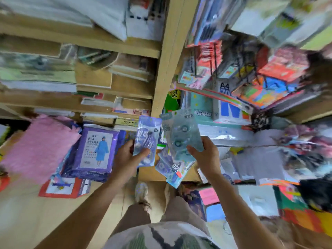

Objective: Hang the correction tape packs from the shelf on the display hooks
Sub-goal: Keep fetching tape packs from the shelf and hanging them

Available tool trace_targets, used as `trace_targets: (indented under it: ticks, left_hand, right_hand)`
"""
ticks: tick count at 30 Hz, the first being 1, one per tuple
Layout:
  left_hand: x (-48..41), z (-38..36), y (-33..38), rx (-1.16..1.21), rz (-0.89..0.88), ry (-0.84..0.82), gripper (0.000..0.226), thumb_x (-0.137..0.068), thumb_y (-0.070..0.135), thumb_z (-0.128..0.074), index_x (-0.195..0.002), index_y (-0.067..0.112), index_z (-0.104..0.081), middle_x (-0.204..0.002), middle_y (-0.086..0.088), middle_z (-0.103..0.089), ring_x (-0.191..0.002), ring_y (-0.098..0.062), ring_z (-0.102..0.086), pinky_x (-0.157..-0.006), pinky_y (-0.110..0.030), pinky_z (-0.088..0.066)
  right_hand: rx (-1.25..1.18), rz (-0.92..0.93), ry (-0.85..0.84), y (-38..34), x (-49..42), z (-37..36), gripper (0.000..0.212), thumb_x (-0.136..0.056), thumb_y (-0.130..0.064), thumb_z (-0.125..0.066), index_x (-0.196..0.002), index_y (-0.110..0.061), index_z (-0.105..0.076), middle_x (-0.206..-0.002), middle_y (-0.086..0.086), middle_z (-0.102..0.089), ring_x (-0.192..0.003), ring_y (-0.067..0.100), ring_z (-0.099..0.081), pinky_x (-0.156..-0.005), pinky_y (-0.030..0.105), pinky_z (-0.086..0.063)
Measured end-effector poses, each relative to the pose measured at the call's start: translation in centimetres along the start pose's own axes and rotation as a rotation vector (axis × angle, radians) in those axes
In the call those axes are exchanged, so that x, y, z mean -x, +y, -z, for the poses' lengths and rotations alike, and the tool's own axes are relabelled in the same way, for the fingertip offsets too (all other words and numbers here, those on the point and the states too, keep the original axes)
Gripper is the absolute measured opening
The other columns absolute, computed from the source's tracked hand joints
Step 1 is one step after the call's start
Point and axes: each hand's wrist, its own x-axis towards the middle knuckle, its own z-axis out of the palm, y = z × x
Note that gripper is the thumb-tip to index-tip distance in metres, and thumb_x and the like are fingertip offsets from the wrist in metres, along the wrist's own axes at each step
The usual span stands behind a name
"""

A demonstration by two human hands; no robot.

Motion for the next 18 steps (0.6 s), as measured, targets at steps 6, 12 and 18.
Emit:
trace_targets:
  ticks: [6, 12, 18]
  left_hand:
    - [-1.1, -1.3, 9.6, 0.022, -0.327, -0.046, 0.049, -0.074, 0.058, -0.074, -0.09, 0.013, -0.066, -0.08, -0.01, -0.071, -0.078, -0.034, -0.066, -0.071, -0.046, -0.051]
    - [-1.4, -1.9, 21.5, -0.004, -0.61, -0.022, 0.031, -0.074, 0.052, -0.071, -0.097, 0.032, -0.068, -0.083, 0.003, -0.076, -0.075, -0.018, -0.069, -0.069, -0.045, -0.053]
    - [-1.2, -1.7, 32.4, -0.084, -0.967, 0.149, 0.025, -0.08, 0.044, -0.072, -0.095, 0.025, -0.069, -0.084, 0.01, -0.071, -0.065, -0.015, -0.063, -0.059, -0.042, -0.05]
  right_hand:
    - [-0.179, 0.149, 0.201, -5.2, 0.8, 7.7, 0.019, -0.08, -0.011, -0.08, -0.092, -0.017, -0.065, -0.08, 0.0, -0.072, -0.068, 0.009, -0.063, -0.058, 0.023, -0.049]
    - [-0.187, 0.406, 0.401, -11.6, 0.0, 15.7, 0.02, -0.082, -0.016, -0.08, -0.091, -0.019, -0.063, -0.08, -0.005, -0.068, -0.068, 0.002, -0.06, -0.059, 0.022, -0.048]
    - [-0.207, 0.604, 0.515, -18.4, -1.4, 21.8, 0.025, -0.083, -0.017, -0.079, -0.102, -0.016, -0.064, -0.088, -0.002, -0.07, -0.071, 0.005, -0.064, -0.06, 0.015, -0.046]
